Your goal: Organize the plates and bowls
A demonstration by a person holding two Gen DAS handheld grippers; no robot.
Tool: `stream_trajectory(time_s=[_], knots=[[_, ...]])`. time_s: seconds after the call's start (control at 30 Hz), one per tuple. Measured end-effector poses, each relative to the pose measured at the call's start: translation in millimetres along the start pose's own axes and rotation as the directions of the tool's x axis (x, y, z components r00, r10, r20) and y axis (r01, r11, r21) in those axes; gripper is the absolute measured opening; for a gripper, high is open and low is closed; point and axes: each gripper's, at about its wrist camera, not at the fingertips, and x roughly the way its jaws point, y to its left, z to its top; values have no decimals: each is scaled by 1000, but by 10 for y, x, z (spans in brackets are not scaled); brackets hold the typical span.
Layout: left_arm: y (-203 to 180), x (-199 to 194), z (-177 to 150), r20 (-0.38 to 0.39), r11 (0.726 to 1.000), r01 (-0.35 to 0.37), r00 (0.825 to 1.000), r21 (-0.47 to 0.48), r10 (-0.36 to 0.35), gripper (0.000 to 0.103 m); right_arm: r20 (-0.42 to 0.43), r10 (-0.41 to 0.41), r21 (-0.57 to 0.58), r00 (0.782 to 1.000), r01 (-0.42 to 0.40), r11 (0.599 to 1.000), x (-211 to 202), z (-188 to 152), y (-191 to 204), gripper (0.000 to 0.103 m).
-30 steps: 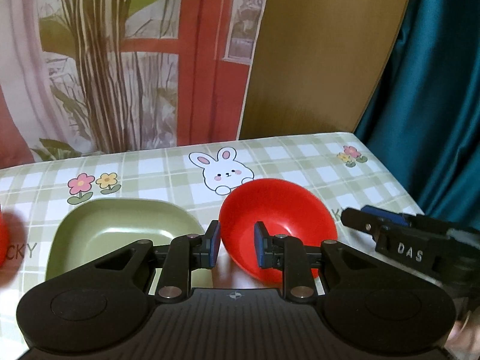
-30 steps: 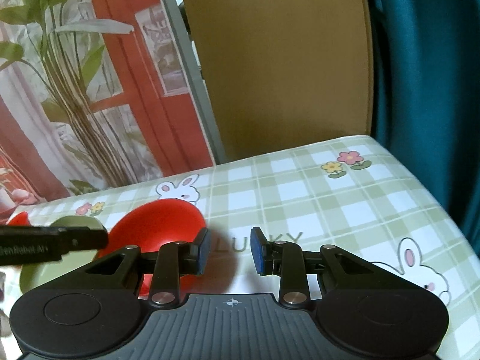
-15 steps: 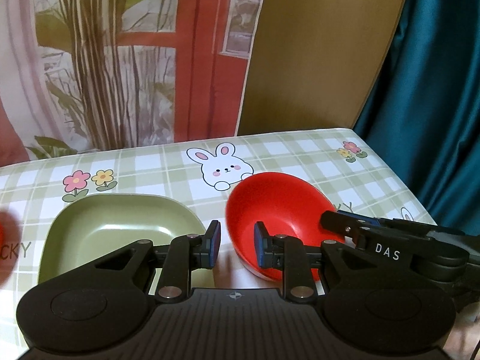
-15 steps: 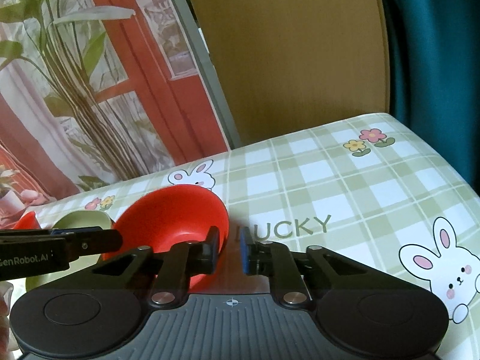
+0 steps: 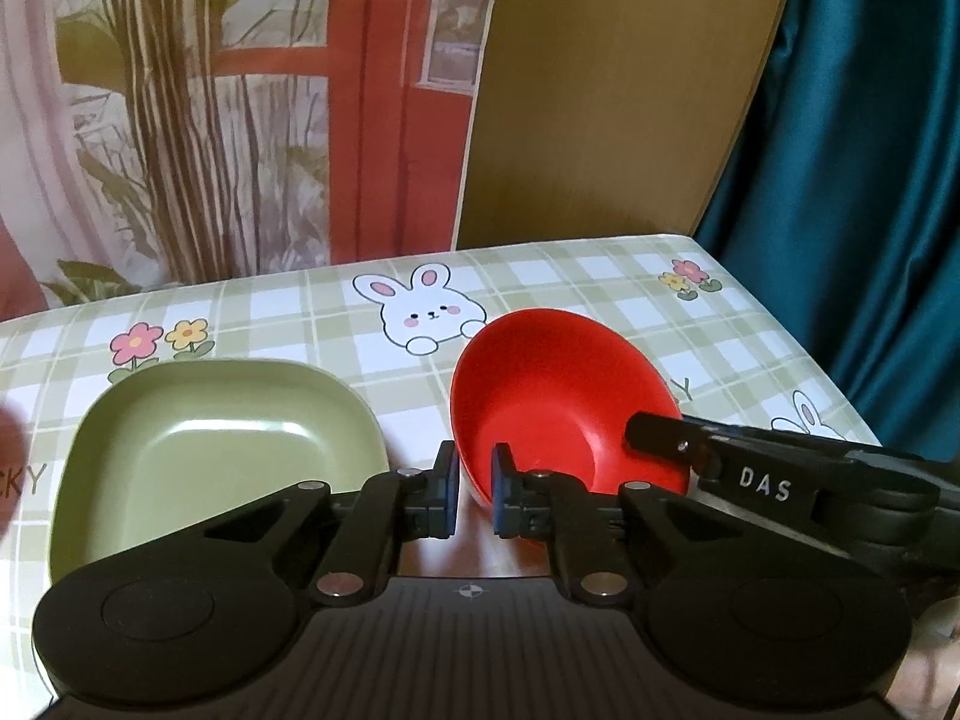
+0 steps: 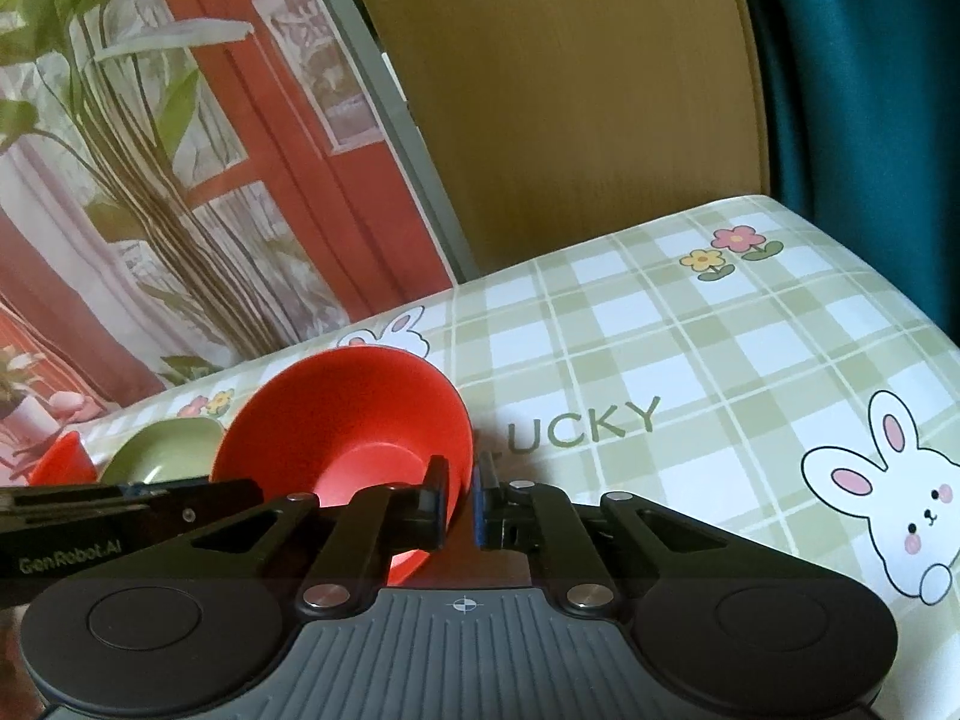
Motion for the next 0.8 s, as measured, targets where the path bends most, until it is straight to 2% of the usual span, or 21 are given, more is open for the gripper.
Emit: stream_trajectory(time_s=[0.37, 0.53, 0.8], knots=[[42, -525, -109, 46, 998, -33, 998, -60, 36, 12, 19, 61, -3, 998, -61, 998, -329, 6, 282, 8], [154, -863, -222, 76, 987, -49, 995, -153, 61, 12, 16, 100, -51, 995, -99, 994, -438, -31, 575, 8], [435, -1325, -375, 126, 969, -81, 986, -234, 113, 13, -9, 148, -153, 989, -148, 977, -466, -112, 1162, 8]])
